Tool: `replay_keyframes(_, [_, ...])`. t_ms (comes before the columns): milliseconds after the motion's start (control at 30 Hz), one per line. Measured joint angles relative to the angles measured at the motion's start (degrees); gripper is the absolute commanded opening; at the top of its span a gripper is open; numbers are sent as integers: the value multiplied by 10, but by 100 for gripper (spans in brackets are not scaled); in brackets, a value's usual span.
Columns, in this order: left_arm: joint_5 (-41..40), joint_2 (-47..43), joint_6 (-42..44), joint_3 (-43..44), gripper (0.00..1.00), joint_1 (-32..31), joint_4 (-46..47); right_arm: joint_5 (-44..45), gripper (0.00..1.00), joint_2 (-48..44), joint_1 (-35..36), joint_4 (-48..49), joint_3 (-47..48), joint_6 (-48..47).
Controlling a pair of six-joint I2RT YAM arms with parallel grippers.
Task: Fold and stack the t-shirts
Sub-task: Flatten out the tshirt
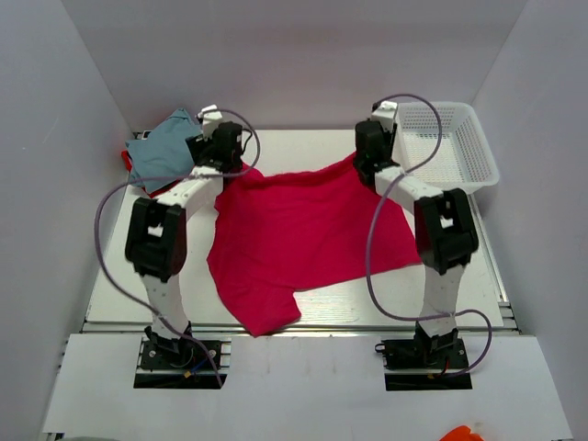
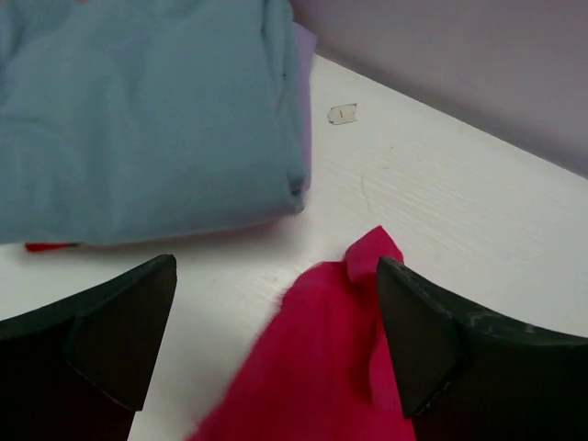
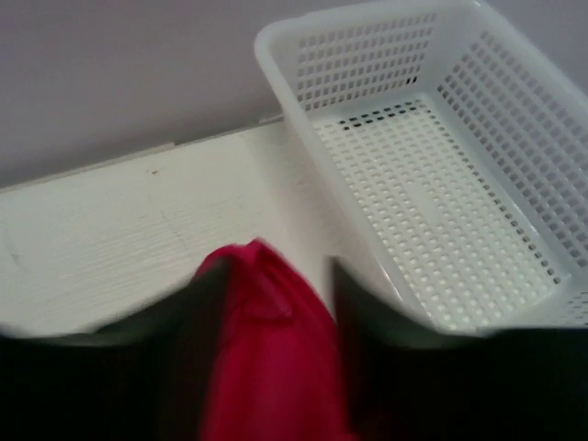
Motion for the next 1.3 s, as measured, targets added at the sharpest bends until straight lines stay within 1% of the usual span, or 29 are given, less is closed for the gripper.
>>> replay_keyframes(33, [6, 30, 0, 37, 100, 4, -11, -7, 78, 24, -2, -23, 38, 1])
replay_keyframes(100, [20, 88, 1, 122, 100, 14, -49, -26, 89, 66, -7, -72, 116, -7])
replay_keyframes(167, [34, 130, 2, 192, 100, 22, -92, -46, 90, 76, -9, -109, 147, -11])
replay_keyframes(200, [41, 135, 2, 206, 100, 25, -107, -51, 90, 75, -9, -122, 150, -13])
replay_keyframes(267, [54, 127, 2, 205, 100, 27, -136, -70, 90, 66, -10, -148, 149, -11])
replay_keyframes(400, [95, 68, 2, 137, 100, 27, -151, -121, 90, 20, -10, -205, 118, -6])
replay_keyframes(567, [159, -54, 2, 22, 100, 20, -167, -182, 90, -72, -8, -268, 56, 23])
replay_keyframes(667, [219, -123, -1, -34, 100, 14, -177, -206, 90, -139, -8, -290, -10, 61])
replay_keyframes(800, [299, -203, -17, -127, 100, 8, -188, -241, 90, -232, -11, -308, -130, 113])
replay_keyframes(900, [358, -244, -26, -214, 100, 6, -176, -280, 90, -270, -17, -311, -201, 141])
replay_keyframes(1000, [395, -243, -33, -261, 100, 6, -176, -333, 90, -269, -23, -311, -234, 160])
replay_keyframes(1100, [418, -220, -31, -267, 100, 6, -156, -375, 90, -259, -24, -313, -247, 170])
replay_keyframes(1167, [431, -198, -30, -259, 100, 8, -140, -386, 90, -252, -24, -312, -250, 173])
replay_keyframes(1300, [435, -126, -31, -208, 100, 12, -120, -391, 90, -230, -27, -311, -252, 178])
